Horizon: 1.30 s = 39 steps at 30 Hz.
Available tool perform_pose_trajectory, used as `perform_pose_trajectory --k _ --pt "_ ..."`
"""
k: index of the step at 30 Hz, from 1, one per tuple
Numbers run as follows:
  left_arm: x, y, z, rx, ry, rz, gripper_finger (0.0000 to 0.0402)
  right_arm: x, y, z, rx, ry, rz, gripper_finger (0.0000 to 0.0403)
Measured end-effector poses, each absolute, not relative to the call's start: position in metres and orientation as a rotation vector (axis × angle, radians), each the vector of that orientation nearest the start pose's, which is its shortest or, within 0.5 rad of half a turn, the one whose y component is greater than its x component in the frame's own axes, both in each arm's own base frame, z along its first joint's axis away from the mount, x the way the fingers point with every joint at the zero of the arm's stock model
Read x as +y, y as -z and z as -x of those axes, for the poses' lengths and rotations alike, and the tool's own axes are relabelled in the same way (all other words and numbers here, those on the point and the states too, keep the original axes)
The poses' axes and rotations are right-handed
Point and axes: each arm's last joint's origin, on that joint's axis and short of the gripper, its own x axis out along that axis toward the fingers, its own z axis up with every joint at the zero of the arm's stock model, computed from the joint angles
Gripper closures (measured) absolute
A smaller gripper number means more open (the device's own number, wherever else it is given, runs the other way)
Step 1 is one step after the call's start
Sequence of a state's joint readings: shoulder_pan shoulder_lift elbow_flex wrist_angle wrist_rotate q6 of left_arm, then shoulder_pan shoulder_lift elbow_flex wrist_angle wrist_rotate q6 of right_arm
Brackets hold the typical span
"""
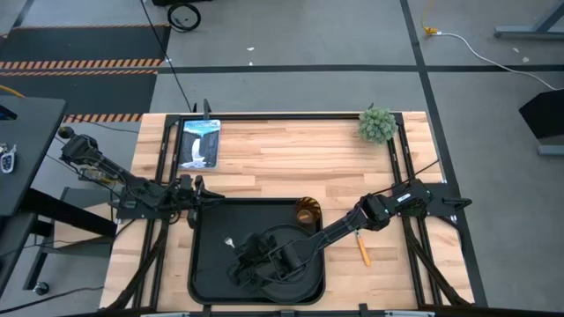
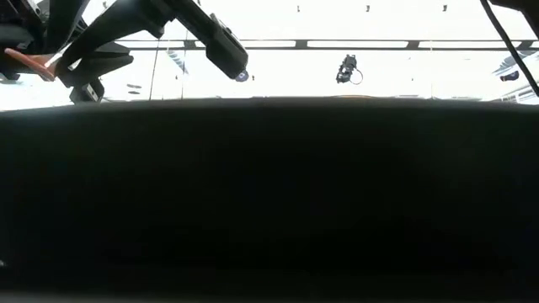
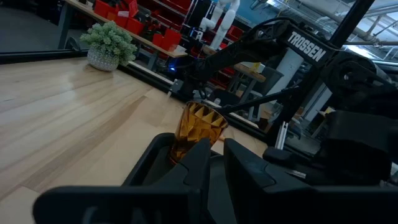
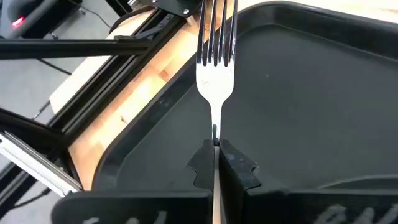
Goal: Pick and place plate/cup/fork/spoon on tray
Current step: Put the orange fork on the left side of the black tray
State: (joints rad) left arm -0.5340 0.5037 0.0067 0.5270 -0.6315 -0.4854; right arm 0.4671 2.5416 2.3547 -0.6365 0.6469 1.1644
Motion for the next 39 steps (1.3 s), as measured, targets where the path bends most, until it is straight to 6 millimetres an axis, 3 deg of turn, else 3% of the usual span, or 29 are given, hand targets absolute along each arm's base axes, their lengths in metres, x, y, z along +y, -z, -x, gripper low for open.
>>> perform_pose_trajectory --k 6,18,30,39 --pt "-0.048 -0.170 -0.115 -0.048 -0.090 0.501 0.0349 0.234 -0.195 -0.502 0.476 0.541 -0.725 0.0391" --pt "-0.048 -0.170 -0.115 -0.048 -0.089 0.502 0.0349 0.242 -0.160 -0.499 0.481 0.531 -0.893 0.0391" --pt "-0.048 -0.170 -0.115 -0.048 -0.090 0.501 0.0349 0.246 -0.158 -0.496 0.492 0.535 -0.942 0.0388" --pt "-0.048 -0.170 -0.115 -0.048 -0.089 0.501 0.0349 0.246 -0.158 -0.496 0.480 0.548 -0.927 0.0339"
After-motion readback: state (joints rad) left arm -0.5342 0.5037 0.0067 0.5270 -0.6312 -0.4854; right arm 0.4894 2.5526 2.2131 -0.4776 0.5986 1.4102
